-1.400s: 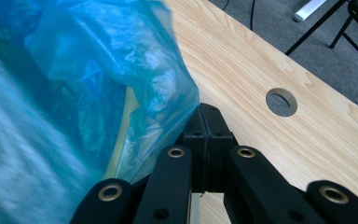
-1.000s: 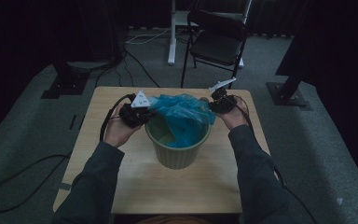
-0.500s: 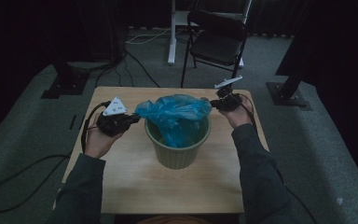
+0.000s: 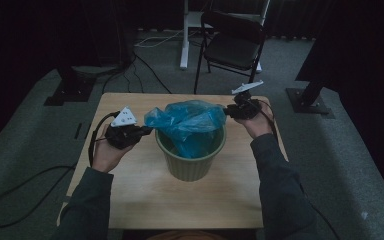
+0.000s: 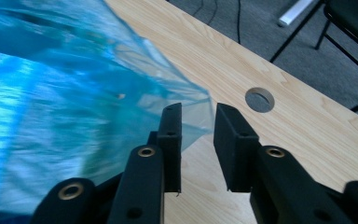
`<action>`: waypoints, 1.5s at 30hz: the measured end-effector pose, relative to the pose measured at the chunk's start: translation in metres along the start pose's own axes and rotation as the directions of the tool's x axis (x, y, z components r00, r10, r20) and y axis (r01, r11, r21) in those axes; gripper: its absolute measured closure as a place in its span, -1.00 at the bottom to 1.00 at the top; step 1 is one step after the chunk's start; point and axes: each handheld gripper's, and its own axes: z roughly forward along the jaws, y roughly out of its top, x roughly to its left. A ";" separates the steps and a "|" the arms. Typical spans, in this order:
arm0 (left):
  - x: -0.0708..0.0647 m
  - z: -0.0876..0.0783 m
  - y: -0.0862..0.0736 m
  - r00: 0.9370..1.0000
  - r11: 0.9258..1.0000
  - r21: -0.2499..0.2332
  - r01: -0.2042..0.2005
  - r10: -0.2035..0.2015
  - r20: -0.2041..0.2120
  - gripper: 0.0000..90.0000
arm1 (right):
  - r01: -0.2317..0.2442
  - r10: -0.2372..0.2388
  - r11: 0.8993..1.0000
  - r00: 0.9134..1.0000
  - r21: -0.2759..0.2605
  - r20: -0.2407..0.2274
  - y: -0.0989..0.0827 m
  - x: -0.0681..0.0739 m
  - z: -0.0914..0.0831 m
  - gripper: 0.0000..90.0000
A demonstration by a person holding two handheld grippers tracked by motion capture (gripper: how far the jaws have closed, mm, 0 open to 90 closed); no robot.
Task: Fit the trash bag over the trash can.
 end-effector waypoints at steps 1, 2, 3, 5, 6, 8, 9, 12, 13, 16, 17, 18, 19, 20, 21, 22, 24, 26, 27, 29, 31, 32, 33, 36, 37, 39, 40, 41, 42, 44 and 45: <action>-0.001 0.001 0.001 1.000 1.000 -0.001 0.003 -0.003 0.001 1.00 | 0.007 -0.007 1.000 1.000 -0.020 -0.001 0.001 0.002 -0.007 0.50; -0.001 0.001 0.001 1.000 1.000 0.000 0.003 -0.003 0.004 1.00 | 0.010 -0.010 1.000 1.000 -0.029 -0.004 0.001 0.003 -0.010 0.49; -0.001 0.002 0.002 1.000 1.000 0.000 0.002 -0.002 0.004 1.00 | 0.017 -0.018 0.999 1.000 -0.036 -0.010 0.002 0.004 -0.013 0.49; -0.002 0.003 0.002 1.000 1.000 -0.001 0.002 -0.002 0.008 1.00 | 0.026 -0.027 0.999 0.999 -0.046 -0.019 0.002 0.007 -0.018 0.46; -0.003 0.004 0.003 1.000 1.000 0.001 0.001 -0.001 0.008 1.00 | 0.029 -0.030 0.998 0.999 -0.054 -0.022 0.003 0.009 -0.021 0.44; -0.003 0.005 0.003 1.000 1.000 0.003 0.001 -0.002 0.010 0.99 | 0.041 -0.042 0.997 0.999 -0.066 -0.023 0.003 0.013 -0.025 0.37; -0.003 0.006 0.003 1.000 1.000 0.003 0.002 -0.002 0.010 1.00 | 0.045 -0.047 0.997 0.999 -0.070 -0.023 0.004 0.014 -0.027 0.35; -0.004 0.006 0.003 1.000 1.000 0.002 0.004 -0.004 0.009 0.99 | 0.045 -0.049 0.996 0.998 -0.082 -0.044 0.005 0.018 -0.032 0.33; -0.004 0.007 0.003 1.000 1.000 0.003 0.004 -0.004 0.009 0.99 | 0.043 -0.049 0.995 0.997 -0.093 -0.063 0.005 0.020 -0.034 0.32; -0.004 0.007 0.003 1.000 1.000 0.006 0.006 -0.006 0.009 0.99 | 0.045 -0.058 0.992 0.992 -0.115 -0.110 0.004 0.028 -0.037 0.31; -0.004 0.007 0.003 1.000 1.000 0.005 0.007 -0.007 0.010 0.99 | 0.049 -0.064 0.992 0.990 -0.120 -0.124 0.004 0.031 -0.038 0.30; -0.004 0.007 0.003 1.000 1.000 0.004 0.006 -0.007 0.010 0.99 | 0.051 -0.068 0.991 0.988 -0.124 -0.136 0.004 0.034 -0.037 0.29; -0.004 0.007 0.003 1.000 1.000 0.004 0.006 -0.007 0.010 0.99 | 0.051 -0.068 0.991 0.988 -0.124 -0.136 0.004 0.034 -0.037 0.29; -0.005 0.007 0.003 1.000 1.000 0.005 0.006 -0.006 0.010 0.99 | 0.065 -0.084 0.989 0.985 -0.129 -0.150 0.004 0.041 -0.037 0.26; -0.005 0.007 0.003 1.000 1.000 0.005 0.006 -0.006 0.010 0.99 | 0.068 -0.088 0.989 0.984 -0.131 -0.152 0.004 0.043 -0.037 0.24; -0.005 0.007 0.004 1.000 1.000 0.004 0.008 -0.008 0.010 0.99 | 0.074 -0.094 0.989 0.983 -0.130 -0.159 0.005 0.047 -0.036 0.21; -0.005 0.007 0.004 1.000 1.000 0.002 0.009 -0.009 0.011 0.99 | 0.076 -0.096 0.989 0.983 -0.126 -0.160 0.005 0.049 -0.036 0.18; -0.006 0.007 0.004 1.000 1.000 0.002 0.009 -0.009 0.011 0.99 | 0.084 -0.102 0.990 0.982 -0.117 -0.157 0.005 0.052 -0.034 0.17; -0.006 0.006 0.004 1.000 1.000 0.001 0.009 -0.009 0.013 0.99 | 0.097 -0.110 0.991 0.982 -0.087 -0.156 0.004 0.056 -0.030 0.24; -0.007 0.005 0.004 1.000 1.000 -0.002 0.011 -0.011 0.016 0.96 | 0.117 -0.126 0.991 0.984 -0.070 -0.127 0.003 0.058 -0.028 0.50; -0.008 0.003 0.004 1.000 1.000 -0.004 0.008 -0.008 0.016 0.88 | 0.122 -0.128 0.991 0.985 -0.053 -0.120 0.002 0.058 -0.026 0.78; -0.009 0.002 0.005 1.000 1.000 -0.009 0.006 -0.006 0.016 0.85 | 0.124 -0.129 0.991 0.985 -0.049 -0.117 0.002 0.058 -0.026 0.83; -0.009 0.000 0.005 1.000 1.000 -0.015 0.009 -0.008 0.016 0.81 | 0.126 -0.130 0.991 0.985 -0.047 -0.115 0.002 0.058 -0.026 0.86; -0.009 -0.004 0.008 1.000 1.000 -0.031 0.007 -0.007 0.007 0.78 | 0.127 -0.130 0.991 0.985 -0.041 -0.109 0.002 0.057 -0.026 0.90; -0.007 -0.007 0.009 1.000 0.999 -0.039 0.012 -0.012 0.003 0.77 | 0.128 -0.132 0.991 0.986 -0.038 -0.105 0.002 0.057 -0.026 0.92; -0.006 -0.009 0.009 1.000 0.999 -0.050 0.017 -0.017 0.003 0.76 | 0.127 -0.130 0.991 0.986 -0.035 -0.103 0.002 0.057 -0.025 0.93; -0.005 -0.011 0.010 1.000 0.998 -0.060 0.020 -0.020 0.002 0.74 | 0.128 -0.131 0.991 0.986 -0.032 -0.102 0.002 0.057 -0.025 0.94; -0.004 -0.014 0.011 1.000 0.997 -0.076 0.027 -0.027 0.000 0.72 | 0.133 -0.135 0.991 0.986 -0.029 -0.103 0.002 0.057 -0.025 0.95; -0.004 -0.014 0.011 1.000 0.997 -0.076 0.027 -0.027 0.000 0.70 | 0.133 -0.135 0.991 0.986 -0.029 -0.103 0.002 0.057 -0.025 0.95; -0.003 -0.017 0.012 1.000 0.996 -0.088 0.030 -0.029 0.004 0.69 | 0.137 -0.139 0.990 0.985 -0.028 -0.103 0.002 0.057 -0.024 0.95; -0.004 -0.017 0.014 1.000 0.995 -0.096 0.027 -0.026 0.005 0.66 | 0.140 -0.142 0.990 0.984 -0.027 -0.106 0.002 0.058 -0.024 0.96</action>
